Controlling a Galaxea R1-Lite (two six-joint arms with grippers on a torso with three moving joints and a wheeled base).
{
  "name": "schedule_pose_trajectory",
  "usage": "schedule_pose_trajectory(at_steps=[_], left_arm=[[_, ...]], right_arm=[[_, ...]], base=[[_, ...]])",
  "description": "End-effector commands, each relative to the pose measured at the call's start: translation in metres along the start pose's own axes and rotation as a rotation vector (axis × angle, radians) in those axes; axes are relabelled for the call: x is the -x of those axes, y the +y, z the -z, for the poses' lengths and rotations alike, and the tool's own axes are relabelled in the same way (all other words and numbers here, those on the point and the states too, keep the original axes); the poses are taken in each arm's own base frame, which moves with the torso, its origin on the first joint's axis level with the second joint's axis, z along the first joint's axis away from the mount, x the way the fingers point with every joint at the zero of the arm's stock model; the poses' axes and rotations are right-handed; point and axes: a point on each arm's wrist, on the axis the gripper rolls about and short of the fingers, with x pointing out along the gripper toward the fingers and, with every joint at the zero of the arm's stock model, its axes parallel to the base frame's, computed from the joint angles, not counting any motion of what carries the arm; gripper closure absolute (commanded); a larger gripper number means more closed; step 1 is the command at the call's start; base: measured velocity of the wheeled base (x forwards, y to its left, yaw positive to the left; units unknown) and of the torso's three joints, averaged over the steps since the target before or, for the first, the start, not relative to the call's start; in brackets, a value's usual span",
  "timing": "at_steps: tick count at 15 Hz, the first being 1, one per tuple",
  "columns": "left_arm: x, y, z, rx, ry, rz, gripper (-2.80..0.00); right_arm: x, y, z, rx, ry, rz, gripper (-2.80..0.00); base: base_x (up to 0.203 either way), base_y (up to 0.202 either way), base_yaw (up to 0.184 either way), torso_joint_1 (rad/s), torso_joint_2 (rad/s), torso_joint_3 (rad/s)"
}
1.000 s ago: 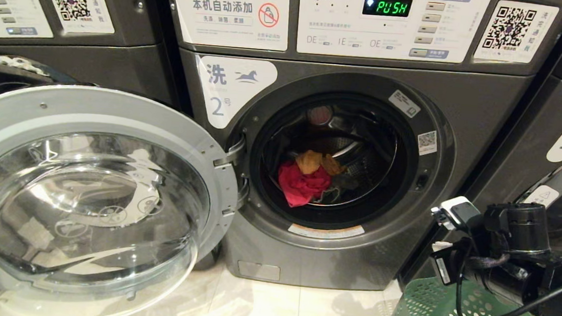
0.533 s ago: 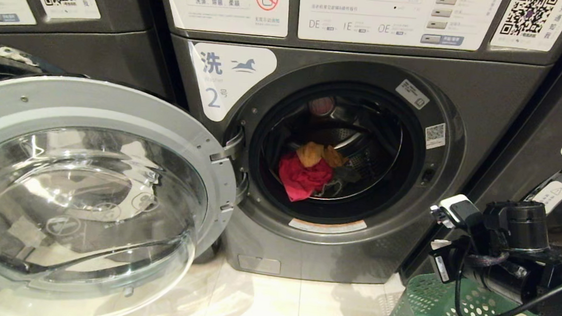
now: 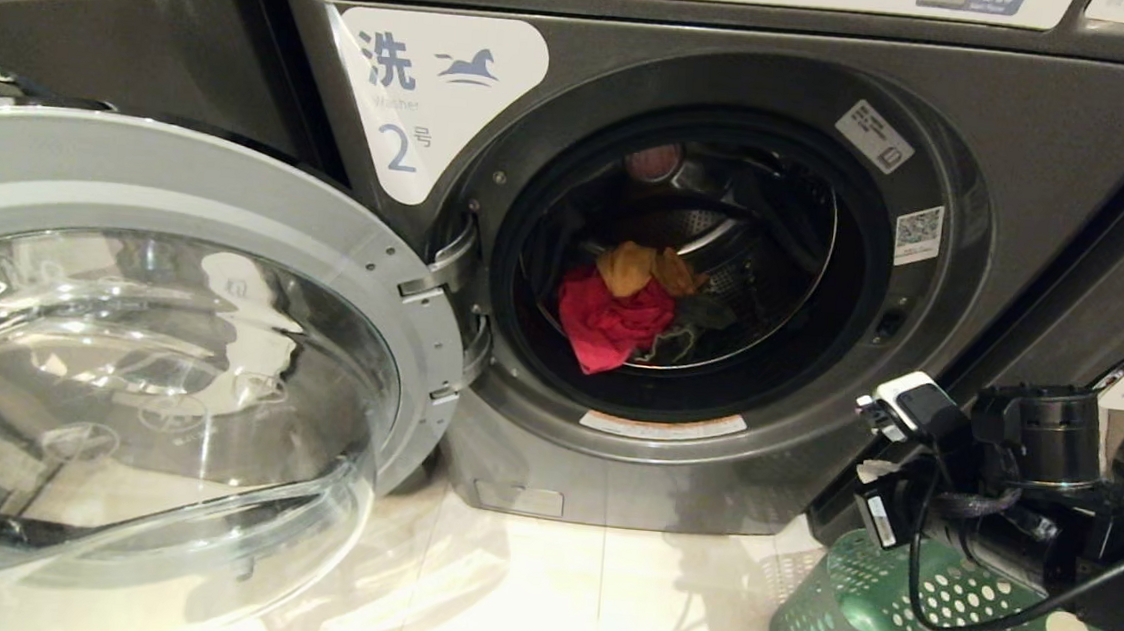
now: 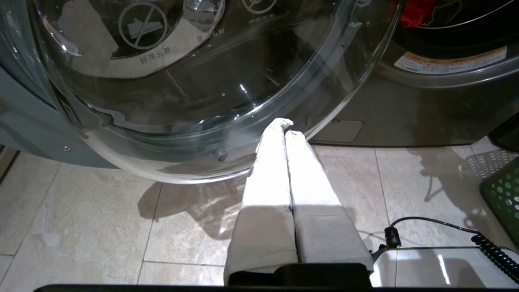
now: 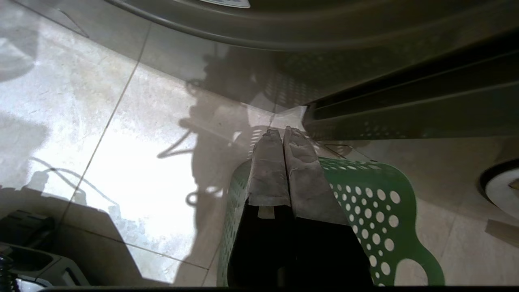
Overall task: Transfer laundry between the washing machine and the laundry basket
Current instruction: Pick a cloth and place it into the basket
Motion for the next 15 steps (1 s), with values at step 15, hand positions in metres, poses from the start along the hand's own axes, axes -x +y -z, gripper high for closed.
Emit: schedule_pose_trajectory(at_steps=[15], left_arm=[[0.000, 0.000, 0.000, 0.003, 0.000, -0.005, 0.00]], right_arm=[[0.028, 0.057, -0.076, 0.157, -0.204, -0.105, 0.00]], base=[[0.000, 0.000, 0.000, 0.004, 0.00, -0.128]])
